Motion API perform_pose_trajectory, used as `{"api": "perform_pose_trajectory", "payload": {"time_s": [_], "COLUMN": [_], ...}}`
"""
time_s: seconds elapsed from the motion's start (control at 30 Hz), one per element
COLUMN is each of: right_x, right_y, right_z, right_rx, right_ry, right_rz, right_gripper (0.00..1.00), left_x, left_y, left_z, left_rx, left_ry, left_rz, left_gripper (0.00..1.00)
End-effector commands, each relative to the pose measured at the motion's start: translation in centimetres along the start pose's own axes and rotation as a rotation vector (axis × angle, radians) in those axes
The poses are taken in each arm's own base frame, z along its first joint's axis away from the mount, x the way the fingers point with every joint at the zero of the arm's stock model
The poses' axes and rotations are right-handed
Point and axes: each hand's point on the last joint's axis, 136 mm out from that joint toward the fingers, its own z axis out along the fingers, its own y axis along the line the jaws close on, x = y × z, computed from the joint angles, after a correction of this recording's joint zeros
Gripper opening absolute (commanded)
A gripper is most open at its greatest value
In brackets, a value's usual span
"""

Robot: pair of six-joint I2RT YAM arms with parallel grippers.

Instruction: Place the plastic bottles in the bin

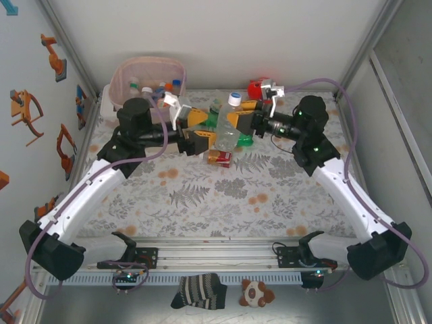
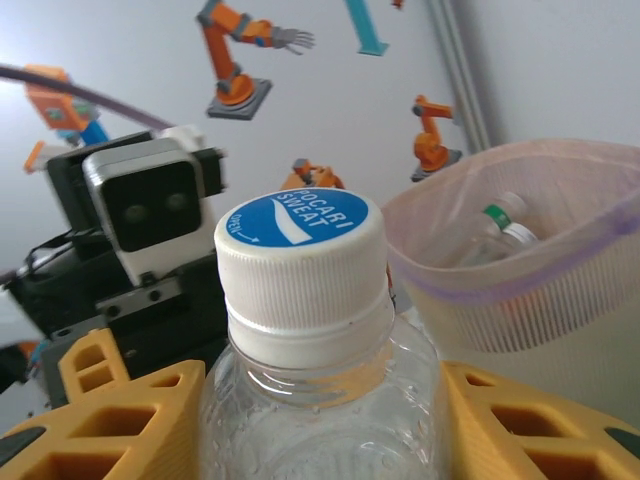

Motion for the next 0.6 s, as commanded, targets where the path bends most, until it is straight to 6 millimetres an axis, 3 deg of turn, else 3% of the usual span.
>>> {"api": "perform_pose_trajectory", "payload": {"time_s": [0.0,0.17,0.4,0.57], "right_x": [-1.1,-1.5,-2.0,-1.7], "right_y": [3.5,4.9,6.6,6.3], "right_z": [-0.2,-0.1,0.0,0.1], "right_rx": [-0.079,-0.105,-0.145,-0.134], "right_ry": [-0.012,-0.014,-0.019,-0.011], "right_rz": [-0.131,-0.145,-0.161,-0.160], "right_gripper": [0.46,0.46,0.46,0.46], "left_x": [-1.3,-0.8,-0.3,-0.2], "left_y": [-2.9,-5.1,-5.4,-5.4], "left_z": [0.8,2.0,2.6,2.5], "left_rx": [0.144,0.243,0.260,0.255], "left_ry": [-0.020,0.010,0.029,0.027], "left_rz": [0.030,0.045,0.052,0.071], "left_gripper": [0.89,0.85,0.72,0.64]}}
